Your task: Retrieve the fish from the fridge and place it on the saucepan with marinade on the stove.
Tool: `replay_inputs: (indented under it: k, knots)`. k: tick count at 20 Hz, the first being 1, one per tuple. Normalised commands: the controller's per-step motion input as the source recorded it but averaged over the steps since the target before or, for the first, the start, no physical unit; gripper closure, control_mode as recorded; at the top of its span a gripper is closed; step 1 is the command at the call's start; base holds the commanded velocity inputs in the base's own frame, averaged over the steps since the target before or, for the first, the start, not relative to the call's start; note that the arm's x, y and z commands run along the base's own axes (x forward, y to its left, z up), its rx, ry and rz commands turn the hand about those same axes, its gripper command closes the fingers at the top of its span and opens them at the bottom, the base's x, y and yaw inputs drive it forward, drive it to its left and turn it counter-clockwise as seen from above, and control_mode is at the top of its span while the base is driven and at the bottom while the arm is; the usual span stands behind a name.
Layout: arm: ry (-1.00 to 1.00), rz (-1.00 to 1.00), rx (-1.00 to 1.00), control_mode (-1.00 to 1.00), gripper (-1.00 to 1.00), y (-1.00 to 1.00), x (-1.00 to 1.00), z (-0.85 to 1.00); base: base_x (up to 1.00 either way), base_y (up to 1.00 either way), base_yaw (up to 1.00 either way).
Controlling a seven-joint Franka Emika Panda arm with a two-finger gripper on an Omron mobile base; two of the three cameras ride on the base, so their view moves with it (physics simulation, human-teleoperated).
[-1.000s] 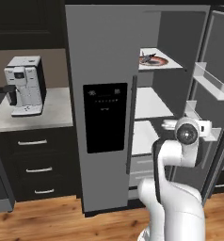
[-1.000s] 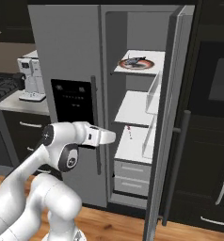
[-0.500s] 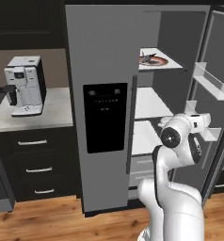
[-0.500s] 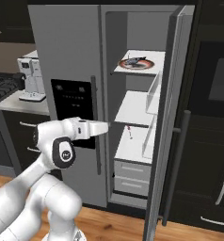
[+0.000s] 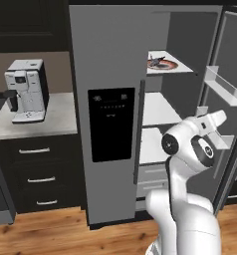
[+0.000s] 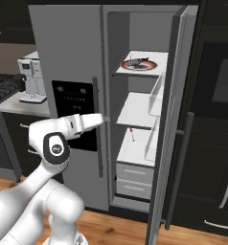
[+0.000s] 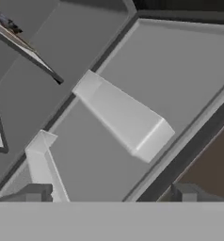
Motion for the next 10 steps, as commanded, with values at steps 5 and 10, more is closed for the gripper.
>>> replay_inputs:
  k: [5, 10]
  knots:
    - [0.36, -0.2, -0.15, -1.0, -1.0, -0.19, 0.0, 0.01, 0.0, 0.0, 0.0]
    - [0.22, -0.23, -0.14, -1.0, -1.0, -0.36, 0.0, -0.18, 0.0, 0.0, 0.0]
